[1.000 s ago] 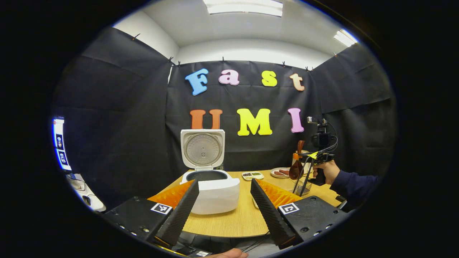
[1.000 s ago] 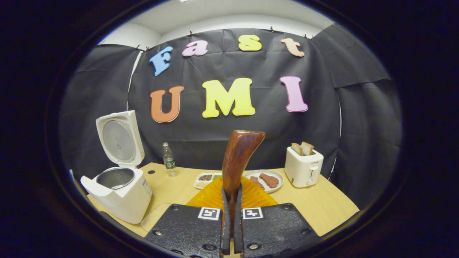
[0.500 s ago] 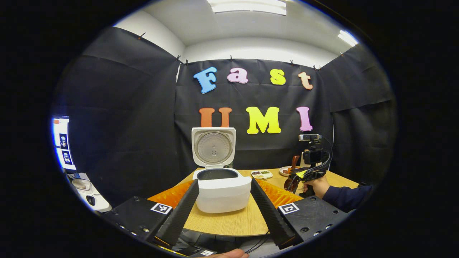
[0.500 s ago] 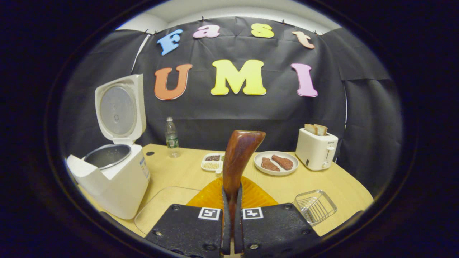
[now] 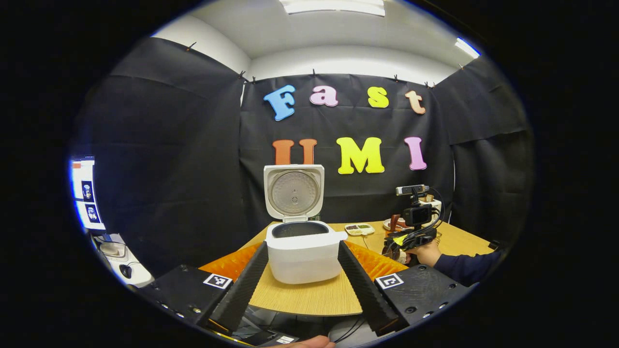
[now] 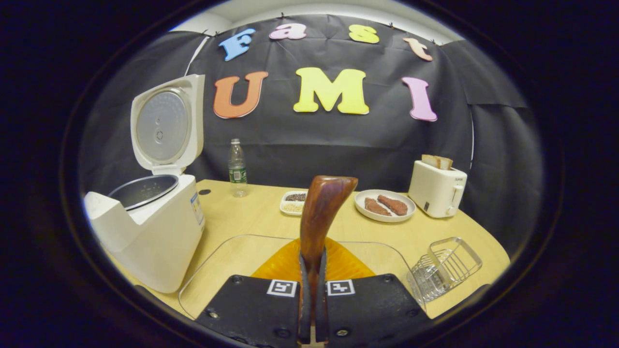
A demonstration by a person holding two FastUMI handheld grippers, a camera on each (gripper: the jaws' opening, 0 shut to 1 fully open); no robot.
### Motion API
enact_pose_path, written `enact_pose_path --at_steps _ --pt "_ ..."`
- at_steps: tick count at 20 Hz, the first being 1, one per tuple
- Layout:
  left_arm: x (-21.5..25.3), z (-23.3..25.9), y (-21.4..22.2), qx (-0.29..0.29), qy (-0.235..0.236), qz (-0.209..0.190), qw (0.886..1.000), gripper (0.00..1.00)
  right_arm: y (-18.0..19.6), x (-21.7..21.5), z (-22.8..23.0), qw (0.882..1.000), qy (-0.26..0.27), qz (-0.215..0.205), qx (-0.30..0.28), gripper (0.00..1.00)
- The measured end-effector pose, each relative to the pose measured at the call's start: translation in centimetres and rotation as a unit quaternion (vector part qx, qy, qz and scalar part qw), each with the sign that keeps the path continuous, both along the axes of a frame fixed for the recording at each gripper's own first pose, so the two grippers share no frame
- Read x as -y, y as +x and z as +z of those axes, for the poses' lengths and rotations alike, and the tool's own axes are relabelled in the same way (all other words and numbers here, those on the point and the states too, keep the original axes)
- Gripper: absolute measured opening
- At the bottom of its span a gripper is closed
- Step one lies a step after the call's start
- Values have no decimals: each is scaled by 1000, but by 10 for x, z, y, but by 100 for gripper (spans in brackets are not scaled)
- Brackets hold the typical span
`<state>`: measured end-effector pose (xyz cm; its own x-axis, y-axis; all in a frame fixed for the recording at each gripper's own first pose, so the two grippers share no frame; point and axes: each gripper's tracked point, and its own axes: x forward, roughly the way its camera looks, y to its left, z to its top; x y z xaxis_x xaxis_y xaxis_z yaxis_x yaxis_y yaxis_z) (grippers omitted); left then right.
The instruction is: Close the left gripper, press the button to open the rice cooker; take a wooden spoon from the chopstick holder with the right hand, scoop a spoonful of rice and pour it into the rice cooker, then put the wooden spoon back into the chopstick holder.
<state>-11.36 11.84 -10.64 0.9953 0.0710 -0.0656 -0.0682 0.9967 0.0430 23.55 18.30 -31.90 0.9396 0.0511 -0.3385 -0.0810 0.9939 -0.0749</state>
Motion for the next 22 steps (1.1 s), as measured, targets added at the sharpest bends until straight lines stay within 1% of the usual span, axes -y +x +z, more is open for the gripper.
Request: enact_pose_path --at_steps 2,5,7,9,10,11,13,14,15,17,19,22 --pt "-1 0 3 -1 2 0 1000 93 0 -12 -1 1000 8 6 -2 9" --pt "-2 -2 3 -4 10 3 1000 93 -5 -34 -3 999 20 40 -8 9" --pt "1 -3 2 -5 12 -1 1000 93 -14 -56 -7 995 31 90 -26 10" --pt "2 -5 2 -6 9 -2 1000 93 -30 -73 -12 987 46 140 -61 10" --pt "3 -5 2 -6 6 -2 1000 92 -36 -78 -16 983 51 155 -85 9" --pt "1 -6 3 -6 5 0 1000 92 -40 -78 -18 981 47 160 -98 9" --pt "1 -5 5 -5 2 1 1000 92 -41 -73 -19 980 57 149 -118 10" --pt "3 -5 4 -4 2 0 1000 93 -41 -70 -19 978 75 143 -129 9" --pt "3 -6 3 -4 2 -1 1000 93 -38 -66 -20 976 105 132 -137 9" --pt "4 -7 3 -7 6 -1 1000 92 -34 -60 -24 965 169 115 -164 10" --pt "7 -9 5 -10 8 -3 1000 92 -29 -54 -26 952 225 104 -182 9" --pt "9 -11 7 -12 10 -4 1000 93 -28 -45 -24 937 277 97 -190 9"
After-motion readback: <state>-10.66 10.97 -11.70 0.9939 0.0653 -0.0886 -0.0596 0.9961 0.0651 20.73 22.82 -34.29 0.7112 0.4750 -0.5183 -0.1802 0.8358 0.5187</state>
